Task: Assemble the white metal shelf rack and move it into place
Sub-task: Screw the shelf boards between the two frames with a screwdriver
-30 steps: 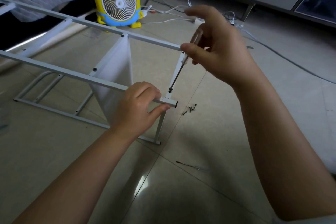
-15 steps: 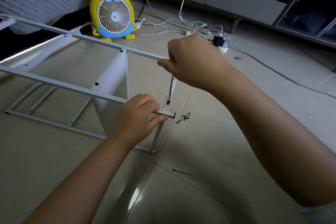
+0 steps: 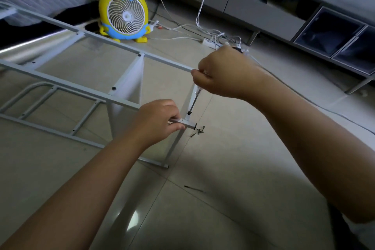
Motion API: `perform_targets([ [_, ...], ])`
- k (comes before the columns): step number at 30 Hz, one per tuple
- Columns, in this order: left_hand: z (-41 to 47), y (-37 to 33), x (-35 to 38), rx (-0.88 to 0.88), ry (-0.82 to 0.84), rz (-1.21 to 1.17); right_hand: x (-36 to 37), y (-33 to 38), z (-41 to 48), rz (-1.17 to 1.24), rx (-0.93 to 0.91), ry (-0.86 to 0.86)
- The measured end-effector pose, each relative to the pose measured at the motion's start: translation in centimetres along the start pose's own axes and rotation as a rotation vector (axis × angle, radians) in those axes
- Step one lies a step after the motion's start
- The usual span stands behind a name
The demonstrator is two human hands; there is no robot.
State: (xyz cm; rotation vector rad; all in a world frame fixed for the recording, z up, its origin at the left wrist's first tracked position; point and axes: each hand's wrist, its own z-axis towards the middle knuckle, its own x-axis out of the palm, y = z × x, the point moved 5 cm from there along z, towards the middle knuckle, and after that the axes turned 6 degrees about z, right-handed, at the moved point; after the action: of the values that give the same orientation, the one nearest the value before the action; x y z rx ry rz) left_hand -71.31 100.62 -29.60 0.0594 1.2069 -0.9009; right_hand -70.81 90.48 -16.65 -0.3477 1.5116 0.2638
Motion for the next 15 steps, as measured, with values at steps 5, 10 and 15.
perform_targets([
  [5,-0.2,0.0,-0.1,-0.006,-0.016,-0.012,0.6,-1.1,0.1,0.028,0.117,-0.054],
  [10,-0.2,-0.2,-0.3,-0.009,-0.039,-0.016,1.4,-0.4,-0.2,0.557,-0.061,0.05],
  [15,-0.5,-0.1,-0.2,0.0,-0.045,0.006,1.2,-1.4,-0.3,0.547,-0.153,-0.059],
])
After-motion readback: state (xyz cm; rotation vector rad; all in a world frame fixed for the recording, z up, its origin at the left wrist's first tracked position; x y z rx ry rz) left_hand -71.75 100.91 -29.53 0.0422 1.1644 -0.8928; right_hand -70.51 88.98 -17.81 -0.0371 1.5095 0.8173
